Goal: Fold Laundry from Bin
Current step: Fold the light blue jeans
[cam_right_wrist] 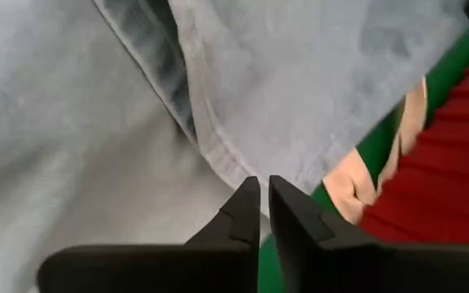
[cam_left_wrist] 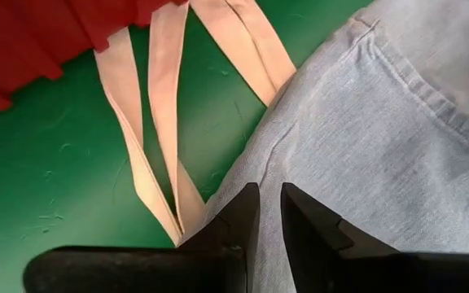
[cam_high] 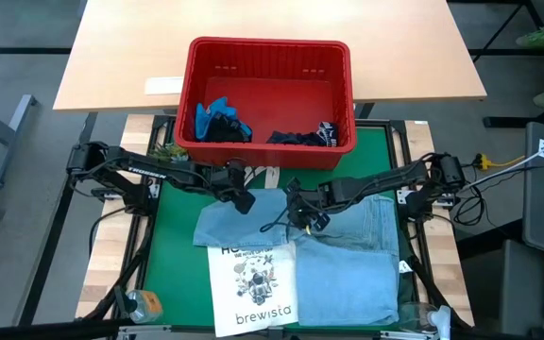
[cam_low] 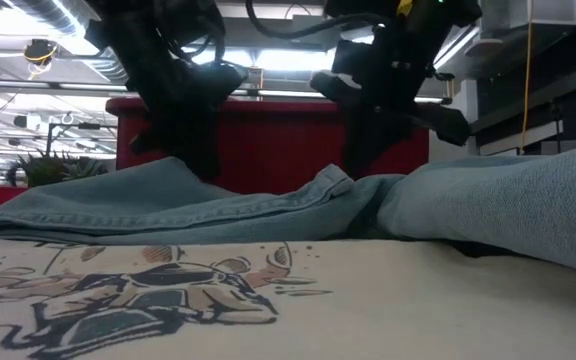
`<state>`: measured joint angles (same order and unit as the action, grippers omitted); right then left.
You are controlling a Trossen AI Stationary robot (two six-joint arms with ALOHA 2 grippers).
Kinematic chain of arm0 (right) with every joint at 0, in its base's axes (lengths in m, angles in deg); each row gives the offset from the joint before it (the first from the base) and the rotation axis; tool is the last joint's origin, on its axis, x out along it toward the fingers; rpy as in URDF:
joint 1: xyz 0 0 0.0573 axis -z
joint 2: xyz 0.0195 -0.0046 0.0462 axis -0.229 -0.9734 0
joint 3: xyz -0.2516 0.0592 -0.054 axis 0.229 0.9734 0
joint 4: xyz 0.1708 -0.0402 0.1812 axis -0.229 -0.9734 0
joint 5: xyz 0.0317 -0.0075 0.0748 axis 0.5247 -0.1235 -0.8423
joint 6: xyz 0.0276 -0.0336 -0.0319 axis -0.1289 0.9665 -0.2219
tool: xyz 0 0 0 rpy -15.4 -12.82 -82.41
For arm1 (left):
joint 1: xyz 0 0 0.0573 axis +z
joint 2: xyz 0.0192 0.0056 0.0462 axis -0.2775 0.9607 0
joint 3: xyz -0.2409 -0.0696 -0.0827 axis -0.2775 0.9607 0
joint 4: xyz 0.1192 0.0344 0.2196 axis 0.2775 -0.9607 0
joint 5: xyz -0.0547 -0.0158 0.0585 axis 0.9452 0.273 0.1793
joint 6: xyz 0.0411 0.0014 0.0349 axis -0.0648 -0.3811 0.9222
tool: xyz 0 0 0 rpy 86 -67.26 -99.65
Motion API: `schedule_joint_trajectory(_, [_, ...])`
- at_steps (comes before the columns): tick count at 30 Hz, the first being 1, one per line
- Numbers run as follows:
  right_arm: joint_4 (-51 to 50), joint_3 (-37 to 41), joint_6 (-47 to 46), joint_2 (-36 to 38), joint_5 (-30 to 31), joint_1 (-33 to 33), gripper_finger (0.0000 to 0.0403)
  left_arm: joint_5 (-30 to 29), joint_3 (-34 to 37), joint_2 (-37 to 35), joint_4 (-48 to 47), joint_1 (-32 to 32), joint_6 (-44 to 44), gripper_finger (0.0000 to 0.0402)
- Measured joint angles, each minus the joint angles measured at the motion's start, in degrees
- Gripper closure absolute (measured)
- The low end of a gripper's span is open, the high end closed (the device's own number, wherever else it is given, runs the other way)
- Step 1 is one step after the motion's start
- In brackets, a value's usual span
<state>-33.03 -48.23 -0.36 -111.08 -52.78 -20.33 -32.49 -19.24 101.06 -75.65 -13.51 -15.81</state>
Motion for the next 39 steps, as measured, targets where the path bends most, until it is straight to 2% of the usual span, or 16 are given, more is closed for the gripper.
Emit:
schedule_joint_trajectory(4, [-0.2,0.0,1.3,-0.3,-4.0,0.0,0.0347,0.5,0.0,0.0,0.0,0.0,1.6,0.0353])
schedule_joint_trajectory(7, [-0.3,0.0,3.5,-1.1,-3.8,0.0,0.0314,1.7,0.0,0.0,0.0,0.0,4.4,0.0353])
schedule_joint_trajectory(14, [1.0,0.0,9.1,-5.6,5.1,0.0,0.0233,2.3,0.0,0.0,0.1,0.0,4.5,0.0353])
schedule_joint_trajectory(20, [4.6,0.0,12.1,-9.8,10.6,0.0,0.0215,2.4,0.0,0.0,0.0,0.0,4.5,0.0353])
schedule_joint_trajectory(23, [5.6,0.0,12.2,-10.7,10.7,0.0,0.0227,2.4,0.0,0.0,0.1,0.0,4.5,0.0353])
schedule_joint_trajectory(25, [5.8,0.0,12.2,-10.7,10.6,0.0,0.025,2.4,0.0,0.0,0.0,0.0,4.5,0.0353])
schedule_joint_trajectory(31, [5.8,0.0,12.3,-10.7,10.6,0.0,0.0381,2.4,0.0,0.0,0.1,0.0,4.5,0.0353])
schedule_joint_trajectory(32, [5.4,0.0,12.4,-10.7,10.6,0.0,0.039,2.4,0.0,-0.1,0.0,0.0,4.5,0.0353])
schedule_joint_trajectory(35, [2.6,-0.3,13.5,-10.5,9.2,-0.3,0.0385,2.4,0.0,-1.4,0.1,0.0,4.5,0.0353])
schedule_joint_trajectory(39, [-7.2,-3.2,13.6,-9.8,6.4,-1.6,0.0397,2.4,0.0,-4.4,-0.2,0.0,4.5,0.0353])
